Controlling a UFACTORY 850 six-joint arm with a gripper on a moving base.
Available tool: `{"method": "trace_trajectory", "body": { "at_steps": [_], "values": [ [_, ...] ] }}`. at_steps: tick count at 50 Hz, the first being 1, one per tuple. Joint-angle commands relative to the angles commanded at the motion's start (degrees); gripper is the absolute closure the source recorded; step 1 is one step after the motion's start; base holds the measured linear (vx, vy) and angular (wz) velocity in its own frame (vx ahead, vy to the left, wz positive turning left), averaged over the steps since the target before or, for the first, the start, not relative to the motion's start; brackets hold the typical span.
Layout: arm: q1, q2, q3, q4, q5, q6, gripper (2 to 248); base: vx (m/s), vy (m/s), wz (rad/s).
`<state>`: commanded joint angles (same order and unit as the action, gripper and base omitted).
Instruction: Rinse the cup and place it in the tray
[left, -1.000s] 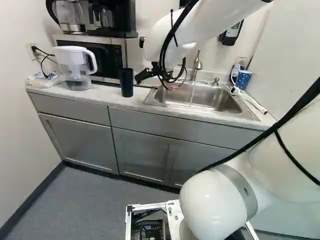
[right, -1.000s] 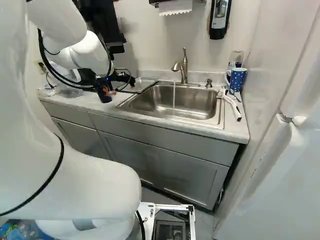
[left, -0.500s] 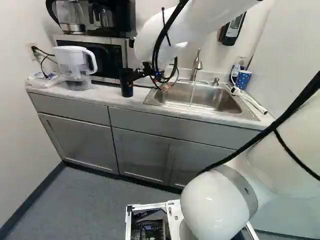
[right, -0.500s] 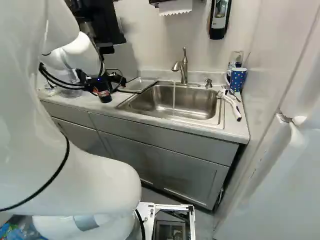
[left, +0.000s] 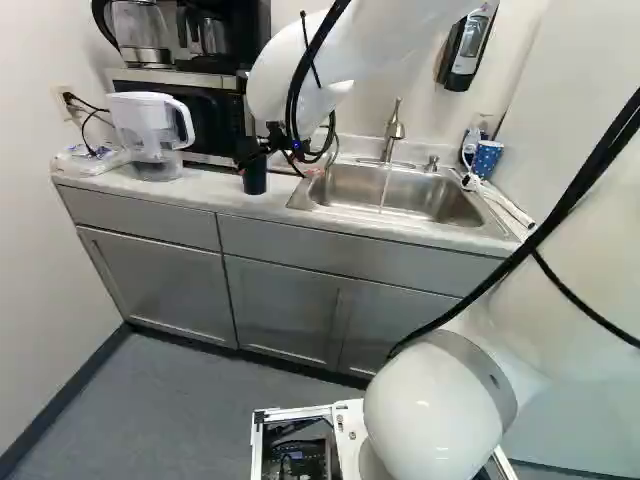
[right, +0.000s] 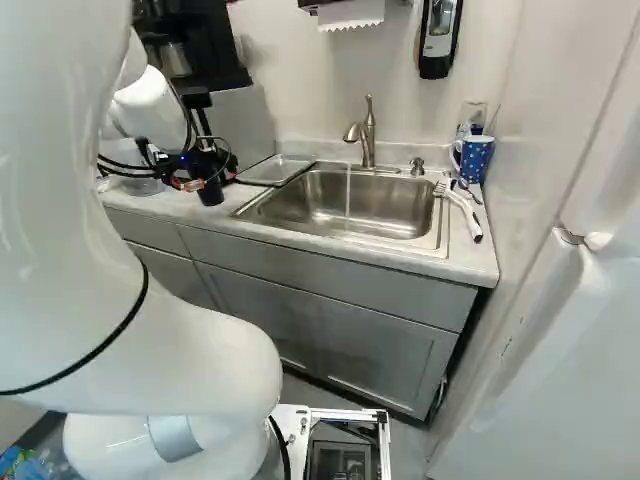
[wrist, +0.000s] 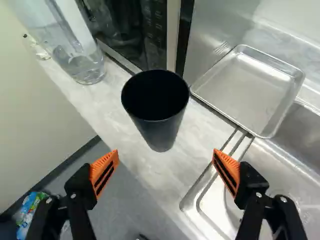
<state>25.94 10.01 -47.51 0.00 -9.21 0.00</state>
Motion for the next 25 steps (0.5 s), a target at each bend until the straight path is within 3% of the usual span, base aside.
{"method": "trace_trajectory", "body": {
  "at_steps": [25],
  "values": [
    [0.5, -0.6, -0.6, 0.0, 0.0, 0.0, 3, 0.000, 0.000, 0.000]
  ]
}}
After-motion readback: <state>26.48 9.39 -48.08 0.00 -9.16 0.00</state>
